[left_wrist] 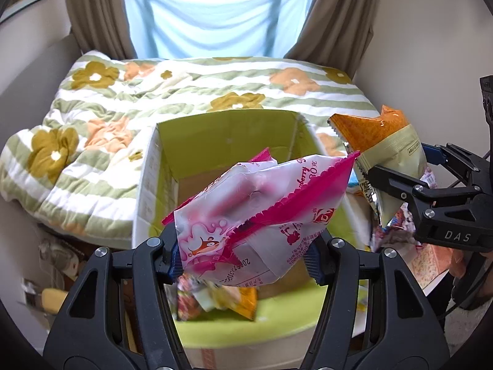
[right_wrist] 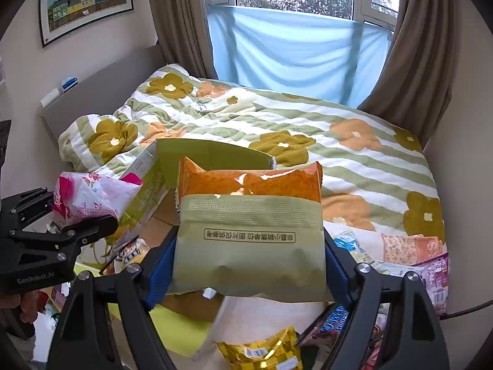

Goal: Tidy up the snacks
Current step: 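Carry both bags over the cardboard box and release them inside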

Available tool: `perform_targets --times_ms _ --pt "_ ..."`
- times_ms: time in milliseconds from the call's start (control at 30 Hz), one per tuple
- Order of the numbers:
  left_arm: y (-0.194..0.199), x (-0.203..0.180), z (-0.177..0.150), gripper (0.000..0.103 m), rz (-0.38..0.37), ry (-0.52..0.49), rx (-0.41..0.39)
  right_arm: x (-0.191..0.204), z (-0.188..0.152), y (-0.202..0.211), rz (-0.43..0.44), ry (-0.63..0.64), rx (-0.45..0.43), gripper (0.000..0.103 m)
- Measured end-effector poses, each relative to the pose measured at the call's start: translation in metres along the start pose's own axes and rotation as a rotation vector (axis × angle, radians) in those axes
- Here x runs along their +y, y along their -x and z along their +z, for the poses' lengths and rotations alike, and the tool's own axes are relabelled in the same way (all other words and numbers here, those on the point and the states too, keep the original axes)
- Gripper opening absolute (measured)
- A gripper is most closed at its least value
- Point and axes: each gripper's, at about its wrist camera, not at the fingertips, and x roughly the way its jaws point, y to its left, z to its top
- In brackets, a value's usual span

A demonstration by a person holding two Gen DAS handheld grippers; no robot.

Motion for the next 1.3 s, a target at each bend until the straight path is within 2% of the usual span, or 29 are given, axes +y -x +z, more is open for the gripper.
perform_targets --times_ms 267,567,667,700,733,767,933,1300 --pt "-0.061 0.039 0.033 0.057 -0.052 -0.027 0.071 0.017 0.026 -0.047 -0.027 -0.083 0.06 0.079" --pt "-0.111 0.05 0.045 0.057 -0.058 -0.039 0.145 0.02 0.046 -0.088 -0.029 -0.056 0.104 0.079" --pt "-0.119 0.051 0.048 0.064 -0.056 -0.024 0.155 0.02 0.051 -0.095 -0.024 -0.033 0.105 0.079" --pt "-0.123 0.051 0.049 0.076 -0.055 -0.02 0.161 0.019 0.053 -0.097 -0.023 -0.032 0.105 0.079" --pt "-0.123 0.05 0.049 0.095 -0.048 -0.022 0.162 0.017 0.054 -0.098 -0.019 -0.033 0.105 0.079" --pt "-0.123 0.05 0.05 0.101 -0.032 -0.027 0.158 0.016 0.055 -0.1 -0.013 -0.034 0.106 0.079" --pt "-0.111 0.049 0.054 0.103 0.027 -0.071 0.137 0.014 0.055 -0.108 0.002 -0.033 0.122 0.079" --pt "-0.089 0.07 0.026 0.103 0.035 0.028 0.15 0.025 0.054 -0.119 0.013 0.017 0.157 0.079"
